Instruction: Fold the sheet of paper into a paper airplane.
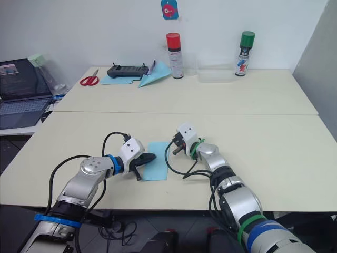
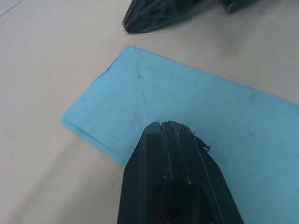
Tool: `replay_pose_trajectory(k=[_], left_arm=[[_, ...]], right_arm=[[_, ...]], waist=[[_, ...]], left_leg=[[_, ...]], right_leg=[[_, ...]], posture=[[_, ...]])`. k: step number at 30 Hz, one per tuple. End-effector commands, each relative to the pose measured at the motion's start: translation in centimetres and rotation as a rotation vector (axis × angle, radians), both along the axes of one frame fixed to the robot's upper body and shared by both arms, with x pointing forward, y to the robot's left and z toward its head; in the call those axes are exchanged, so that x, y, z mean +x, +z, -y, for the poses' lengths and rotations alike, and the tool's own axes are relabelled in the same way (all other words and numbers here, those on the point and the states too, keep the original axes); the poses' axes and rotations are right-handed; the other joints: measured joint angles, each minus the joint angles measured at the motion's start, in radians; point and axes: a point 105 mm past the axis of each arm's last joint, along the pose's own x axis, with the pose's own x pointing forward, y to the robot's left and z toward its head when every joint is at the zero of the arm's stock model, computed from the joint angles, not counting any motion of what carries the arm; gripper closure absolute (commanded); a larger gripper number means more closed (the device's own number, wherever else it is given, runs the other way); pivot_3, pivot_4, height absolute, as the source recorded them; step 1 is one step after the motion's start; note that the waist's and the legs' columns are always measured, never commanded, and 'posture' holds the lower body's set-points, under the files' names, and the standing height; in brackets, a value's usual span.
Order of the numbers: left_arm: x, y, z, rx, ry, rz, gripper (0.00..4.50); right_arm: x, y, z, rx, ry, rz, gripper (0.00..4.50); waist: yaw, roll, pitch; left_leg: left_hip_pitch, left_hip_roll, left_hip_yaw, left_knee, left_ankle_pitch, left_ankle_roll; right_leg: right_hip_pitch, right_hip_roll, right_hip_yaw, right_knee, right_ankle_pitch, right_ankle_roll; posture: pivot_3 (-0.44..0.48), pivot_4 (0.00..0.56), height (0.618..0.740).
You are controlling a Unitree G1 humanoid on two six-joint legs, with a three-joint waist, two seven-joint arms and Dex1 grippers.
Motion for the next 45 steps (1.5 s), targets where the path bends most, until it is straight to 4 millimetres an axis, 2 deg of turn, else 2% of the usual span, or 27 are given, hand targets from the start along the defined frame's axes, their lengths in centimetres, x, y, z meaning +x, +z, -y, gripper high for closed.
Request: replay_pose_trajectory(k=[1,4,9,13,20,28,31,33,35,38,42,45], left_arm=[[-0.8,-2.3,-0.3,0.047,0.007,-0.081,4.5],[-0.7,-2.3,-0.3,0.047,0.006,-0.081,4.5],[-0.6,-2.3,-0.1,0.049,0.0,-0.08,4.5],[-0.6,-2.3,-0.2,0.05,0.002,-0.082,4.5],[-0.9,-2.7,-0.1,0.047,0.0,-0.098,4.5],[-1.0,-2.9,-0.2,0.053,-0.006,-0.105,4.5],[-1.0,-3.0,-0.2,0.06,-0.015,-0.111,4.5],[-1.1,-3.1,-0.2,0.062,-0.02,-0.115,4.5],[-1.1,-3.2,-0.1,0.063,-0.025,-0.118,4.5],[-1.1,-3.3,0.1,0.062,-0.033,-0.118,4.5],[-0.9,-3.1,0.2,0.057,-0.033,-0.107,4.5],[-0.8,-3.0,0.0,0.056,-0.03,-0.104,4.5]], right_arm=[[-1.7,1.7,-2.3,0.047,0.163,0.043,4.47],[-2.5,0.4,-2.8,-0.049,0.203,0.045,4.47],[-2.3,-1.3,-2.4,-0.176,0.183,0.011,4.47],[-3.1,-2.0,-2.2,-0.177,0.229,-0.05,4.47],[-8.4,-3.1,-2.3,-0.106,0.476,-0.255,4.47],[-11.9,-4.4,-1.2,-0.161,0.589,-0.368,4.47],[-13.9,-5.1,-0.2,-0.192,0.659,-0.423,4.47],[-14.3,-5.2,0.6,-0.203,0.668,-0.442,4.47],[-14.2,-4.8,1.3,-0.198,0.657,-0.441,4.47],[-13.6,-2.9,2.0,-0.149,0.648,-0.407,4.47],[-11.6,1.7,2.2,-0.023,0.564,-0.278,4.47],[-9.7,4.2,2.0,0.033,0.453,-0.168,4.47]], waist=[[0.0,0.0,0.0],[0.001,0.0,0.0],[0.002,0.0,0.0],[0.003,0.0,0.0],[0.004,0.001,-0.002],[0.005,0.002,-0.006],[0.005,0.002,-0.009],[0.005,0.002,-0.011],[0.005,0.002,-0.013],[0.008,0.002,-0.013],[0.009,0.002,-0.012],[0.01,0.002,-0.012]], left_leg=[[0.0,0.0,0.0,0.0,0.0,0.0],[0.0,0.0,0.0,0.0,0.0,0.0],[0.0,0.0,-0.001,0.0,0.0,0.0],[0.001,0.0,-0.001,0.0,0.0,0.0],[0.0,0.0,-0.001,0.0,-0.001,-0.001],[0.001,0.0,-0.001,0.0,-0.001,-0.001],[0.0,0.0,-0.001,0.0,-0.002,-0.001],[0.0,0.0,-0.001,0.0,-0.002,-0.001],[0.0,0.0,-0.001,0.0,-0.003,0.0],[0.0,0.0,-0.001,0.0,-0.004,0.001],[-0.002,0.0,-0.001,0.0,-0.004,0.001],[-0.004,0.0,-0.001,0.0,-0.004,0.001]], right_leg=[[0.0,0.0,0.0,0.0,0.0,0.0],[-0.001,0.0,-0.001,0.0,0.0,0.0],[-0.001,0.0,0.0,0.0,0.0,0.0],[-0.001,0.0,-0.001,0.0,0.0,0.001],[0.0,-0.001,-0.001,-0.001,-0.001,0.001],[0.0,-0.002,-0.001,-0.001,-0.002,0.001],[0.0,-0.002,-0.001,-0.002,-0.003,0.002],[0.001,-0.002,-0.001,-0.002,-0.004,0.004],[0.001,-0.002,-0.002,-0.003,-0.004,0.004],[0.002,-0.003,-0.002,-0.004,-0.004,0.004],[0.001,-0.003,-0.002,-0.006,-0.004,0.004],[-0.002,-0.003,-0.002,-0.005,-0.004,0.004]], posture=[[0.0,0.15,0.74],[0.0,0.15,0.74],[0.0,0.15,0.74],[0.0,0.15,0.74],[0.0,0.15,0.74],[0.0,0.15,0.74],[0.0,0.15,0.74],[0.0,0.15,0.74],[0.0,0.15,0.74],[0.0,0.15,0.74],[0.0,0.15,0.74],[0.0,0.15,0.74]])
